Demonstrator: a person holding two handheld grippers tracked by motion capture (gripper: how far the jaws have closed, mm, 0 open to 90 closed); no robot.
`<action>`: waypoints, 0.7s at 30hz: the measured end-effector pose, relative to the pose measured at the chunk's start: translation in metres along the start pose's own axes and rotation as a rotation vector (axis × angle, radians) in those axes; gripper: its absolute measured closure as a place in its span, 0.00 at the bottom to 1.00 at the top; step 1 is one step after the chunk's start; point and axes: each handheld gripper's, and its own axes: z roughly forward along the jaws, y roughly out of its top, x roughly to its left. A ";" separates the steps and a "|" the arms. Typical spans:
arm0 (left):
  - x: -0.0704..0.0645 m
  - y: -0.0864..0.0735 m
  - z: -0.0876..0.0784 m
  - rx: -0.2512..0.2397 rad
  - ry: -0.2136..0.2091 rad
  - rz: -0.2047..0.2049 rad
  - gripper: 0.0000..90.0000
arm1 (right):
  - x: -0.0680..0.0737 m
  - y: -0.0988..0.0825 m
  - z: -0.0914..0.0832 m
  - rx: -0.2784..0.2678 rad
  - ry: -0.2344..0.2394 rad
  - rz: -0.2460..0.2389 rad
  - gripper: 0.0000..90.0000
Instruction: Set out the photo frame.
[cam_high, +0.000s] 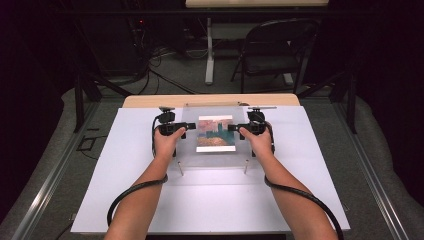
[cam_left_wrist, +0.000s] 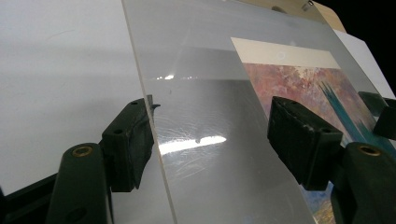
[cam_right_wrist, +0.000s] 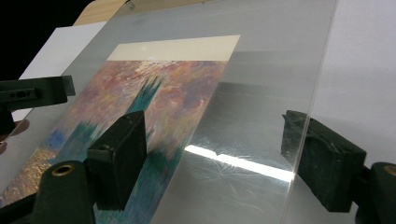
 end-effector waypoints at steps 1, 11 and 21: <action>0.000 0.000 -0.002 -0.007 -0.003 -0.001 0.37 | 0.002 0.001 -0.002 0.002 -0.003 -0.014 0.24; -0.007 0.002 -0.015 -0.055 -0.015 0.030 0.43 | 0.006 0.002 -0.011 -0.048 0.003 -0.047 0.24; -0.010 0.002 -0.029 -0.079 -0.037 0.053 0.47 | 0.014 0.003 -0.023 -0.075 0.004 -0.102 0.24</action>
